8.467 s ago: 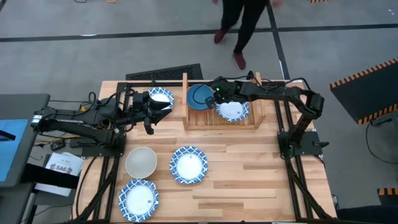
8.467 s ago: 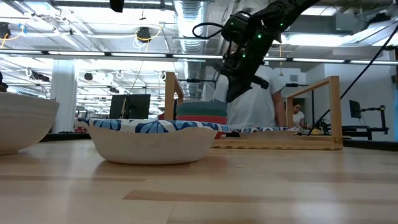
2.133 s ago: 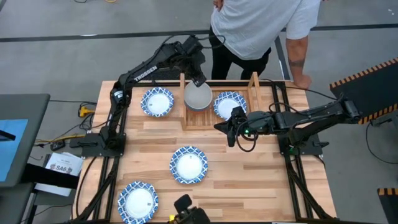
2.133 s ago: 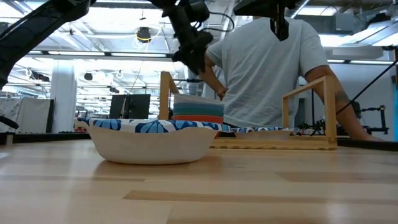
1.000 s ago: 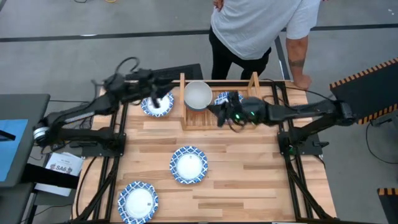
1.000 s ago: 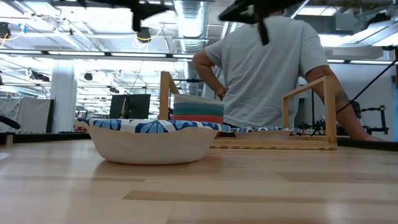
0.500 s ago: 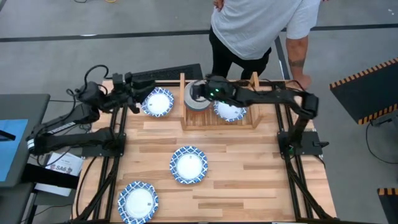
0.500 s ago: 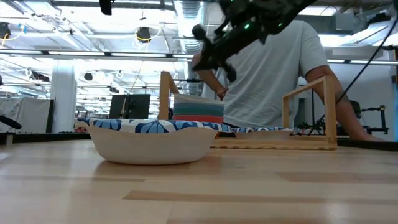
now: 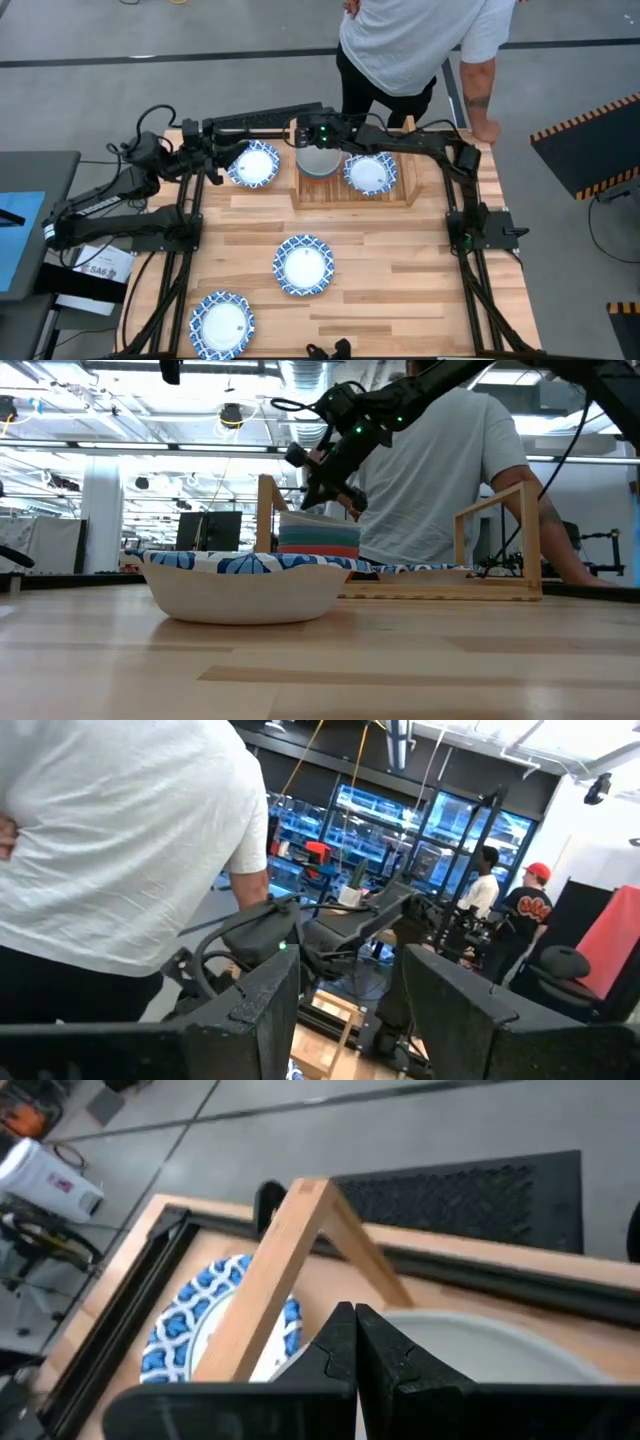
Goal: Place and stack bowls onto a shelf
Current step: Stack the white bowl on top of the blue bowl on the shelf, then stack the blue patterned bowl on top of the blue patterned bowl on the shelf
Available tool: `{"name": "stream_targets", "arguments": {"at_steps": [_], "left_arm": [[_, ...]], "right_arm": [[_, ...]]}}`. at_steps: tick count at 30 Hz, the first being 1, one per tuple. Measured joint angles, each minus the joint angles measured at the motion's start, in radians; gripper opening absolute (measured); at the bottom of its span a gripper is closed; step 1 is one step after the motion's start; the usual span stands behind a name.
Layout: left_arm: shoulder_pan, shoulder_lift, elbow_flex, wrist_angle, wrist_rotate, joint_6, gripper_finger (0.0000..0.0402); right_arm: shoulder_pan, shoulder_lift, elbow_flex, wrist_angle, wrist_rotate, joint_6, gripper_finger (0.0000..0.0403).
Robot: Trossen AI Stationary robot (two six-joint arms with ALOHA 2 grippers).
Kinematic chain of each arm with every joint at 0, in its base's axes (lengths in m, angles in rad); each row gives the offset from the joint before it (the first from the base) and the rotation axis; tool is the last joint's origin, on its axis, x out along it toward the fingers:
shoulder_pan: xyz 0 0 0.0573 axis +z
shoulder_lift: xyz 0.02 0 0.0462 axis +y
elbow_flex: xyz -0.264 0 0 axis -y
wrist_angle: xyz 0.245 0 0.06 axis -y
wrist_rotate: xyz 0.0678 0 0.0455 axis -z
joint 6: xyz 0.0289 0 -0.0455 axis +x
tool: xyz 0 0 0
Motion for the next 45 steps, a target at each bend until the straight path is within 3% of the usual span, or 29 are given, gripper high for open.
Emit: {"name": "stream_targets", "arguments": {"at_steps": [27,32,38,42,45], "left_arm": [[0.000,0.001,0.000,-0.023,0.006,-0.006,0.0164],[0.000,0.001,0.000,-0.062,0.004,0.001,0.0164],[0.000,0.001,0.000,-0.116,0.027,0.002,0.0164],[-0.001,0.000,0.000,-0.154,0.076,0.016,0.0164],[-0.001,0.000,0.000,-0.163,0.104,0.021,0.0164]], "right_arm": [[-0.038,0.008,0.020,-0.130,-0.022,0.022,0.0017],[-0.033,-0.083,0.020,-0.206,-0.063,-0.145,0.0019],[0.056,-0.265,-0.026,-0.486,-0.081,-0.353,0.0020],[0.170,-0.430,-0.191,-0.530,-0.050,-0.321,0.0021],[0.270,-0.561,-0.362,-0.475,-0.037,-0.175,0.0024]]}}
